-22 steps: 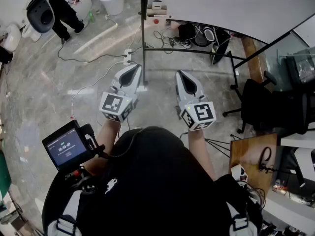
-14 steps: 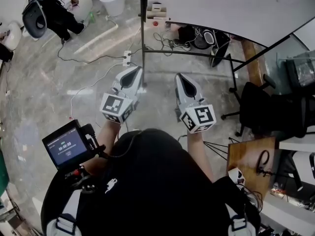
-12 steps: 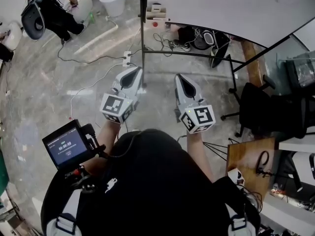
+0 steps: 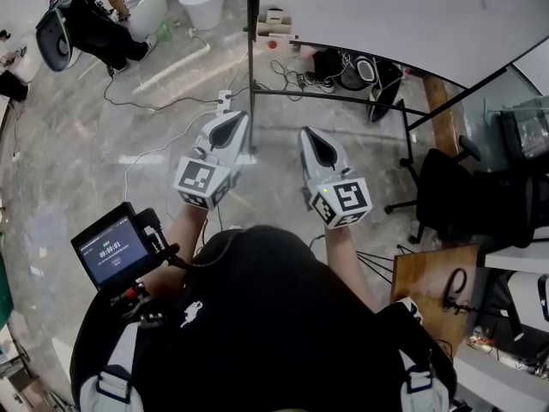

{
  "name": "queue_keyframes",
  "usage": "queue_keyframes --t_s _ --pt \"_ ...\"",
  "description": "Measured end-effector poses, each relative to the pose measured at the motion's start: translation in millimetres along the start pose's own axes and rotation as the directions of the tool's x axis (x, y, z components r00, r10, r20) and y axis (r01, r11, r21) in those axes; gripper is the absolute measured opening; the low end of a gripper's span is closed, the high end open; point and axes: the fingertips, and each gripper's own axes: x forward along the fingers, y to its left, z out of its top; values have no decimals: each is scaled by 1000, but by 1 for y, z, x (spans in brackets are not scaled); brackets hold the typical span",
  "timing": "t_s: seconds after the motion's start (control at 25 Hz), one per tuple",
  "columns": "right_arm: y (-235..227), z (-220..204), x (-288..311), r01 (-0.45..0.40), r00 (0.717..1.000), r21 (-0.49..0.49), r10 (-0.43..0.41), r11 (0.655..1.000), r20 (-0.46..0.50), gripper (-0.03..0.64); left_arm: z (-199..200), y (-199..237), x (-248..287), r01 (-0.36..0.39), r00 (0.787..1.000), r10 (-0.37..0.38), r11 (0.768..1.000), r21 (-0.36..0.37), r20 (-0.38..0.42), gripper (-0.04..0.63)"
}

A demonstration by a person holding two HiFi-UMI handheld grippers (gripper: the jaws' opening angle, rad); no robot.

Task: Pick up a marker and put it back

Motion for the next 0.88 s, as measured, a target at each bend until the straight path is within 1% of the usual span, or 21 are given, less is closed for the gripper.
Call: queue_keyframes --t_s 0.12,0.24,0.32,0.48,0.6,0.72,0.88 --pt "-4 0 0 7 1000 3 -7 1000 0 9 -3 0 -1 0 1000 0 1000 2 -5 3" --pt "-4 2 3 10 1000 4 -10 1000 0 9 -9 3 0 12 1000 -12 999 31 -14 3" --pt "-5 2 1 6 1000 4 -6 1000 0 9 -6 0 1 -5 1000 5 1000 19 -11 3" --pt "-16 -1 -26 -11 1000 6 11 1000 4 9 -7 -27 4 -40 999 40 999 9 -10 3" --pt "-23 -5 -32 -20 1000 13 20 1000 1 9 -12 -28 4 -79 997 79 997 -14 -20 3" --pt "-27 -7 -35 -22 1000 19 22 1000 -2 9 -14 -29 6 -88 996 88 996 -25 -20 2" --pt "-32 -6 -39 -17 1000 24 17 1000 0 9 -13 -35 9 -89 996 89 996 -7 -17 3"
